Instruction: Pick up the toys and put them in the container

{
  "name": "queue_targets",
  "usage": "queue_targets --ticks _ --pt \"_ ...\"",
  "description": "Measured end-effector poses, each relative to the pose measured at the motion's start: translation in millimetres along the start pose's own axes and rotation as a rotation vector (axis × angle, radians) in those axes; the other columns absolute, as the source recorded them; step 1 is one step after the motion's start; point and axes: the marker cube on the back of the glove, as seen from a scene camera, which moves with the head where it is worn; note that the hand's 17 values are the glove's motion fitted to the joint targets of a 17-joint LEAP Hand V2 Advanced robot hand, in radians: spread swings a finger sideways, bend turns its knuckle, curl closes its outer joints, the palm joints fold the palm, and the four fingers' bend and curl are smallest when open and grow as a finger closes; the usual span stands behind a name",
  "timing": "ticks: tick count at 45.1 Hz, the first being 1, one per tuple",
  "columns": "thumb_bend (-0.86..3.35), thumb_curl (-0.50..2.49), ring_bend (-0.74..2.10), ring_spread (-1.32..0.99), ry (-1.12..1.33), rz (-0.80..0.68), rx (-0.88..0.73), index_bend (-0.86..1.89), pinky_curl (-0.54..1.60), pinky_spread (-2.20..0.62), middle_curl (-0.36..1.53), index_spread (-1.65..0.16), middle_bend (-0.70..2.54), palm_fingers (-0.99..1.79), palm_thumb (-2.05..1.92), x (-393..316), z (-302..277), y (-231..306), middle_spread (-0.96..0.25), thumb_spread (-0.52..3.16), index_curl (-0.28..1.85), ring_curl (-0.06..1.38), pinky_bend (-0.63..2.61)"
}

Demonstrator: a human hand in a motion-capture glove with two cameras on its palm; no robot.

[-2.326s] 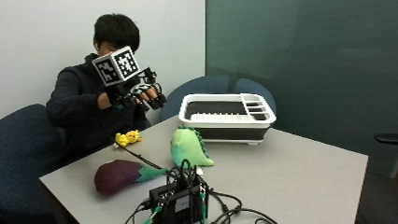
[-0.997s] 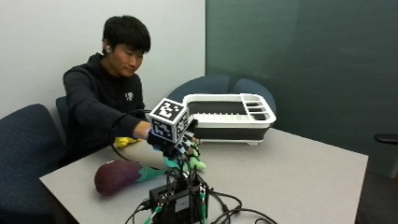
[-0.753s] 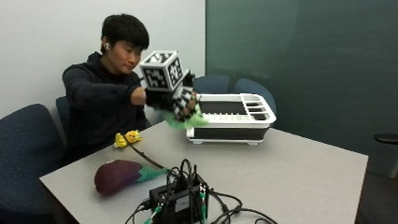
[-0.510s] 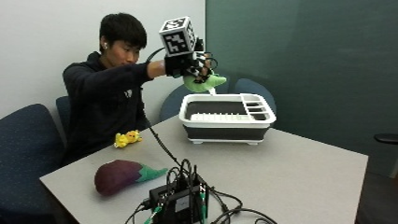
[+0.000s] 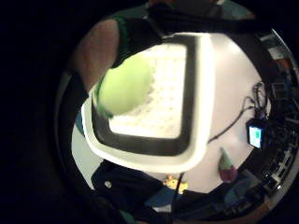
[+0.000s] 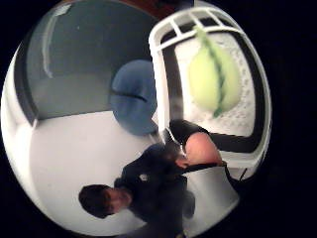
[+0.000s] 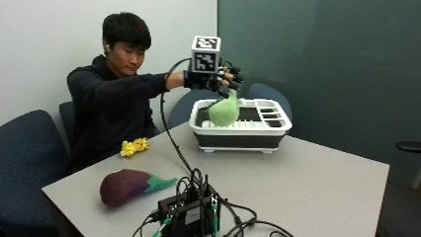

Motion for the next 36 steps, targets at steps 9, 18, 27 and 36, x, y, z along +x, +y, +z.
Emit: queue_targets --ticks 9,18,27,36 --pt "0.0 0.58 0.26 -0.06 0.041 0.247 0.204 0.14 0.39 0.01 0.39 -0.26 0.24 -0.17 0.34 89.9 -54.8 102.1 0.0 1.1 0.34 0.32 0.92" --pt "-0.01 0.51 0.21 -0.02 0.132 0.565 0.16 0.17 0.34 0.04 0.39 -0.26 0.23 -0.06 0.31 237.8 -28.3 182.9 0.01 1.25 0.35 0.31 0.81" --pt "-0.03 0.45 0.2 -0.01 0.194 0.789 -0.058 0.15 0.33 0.05 0.38 -0.27 0.2 -0.06 0.23 316.0 30.5 224.0 0.01 1.31 0.34 0.31 0.78" --pt "-0.01 0.41 0.35 -0.02 0.292 0.775 0.002 0.11 0.34 0.06 0.39 -0.28 0.23 0.11 0.22 349.1 69.0 233.1 -0.02 1.31 0.3 0.35 0.83"
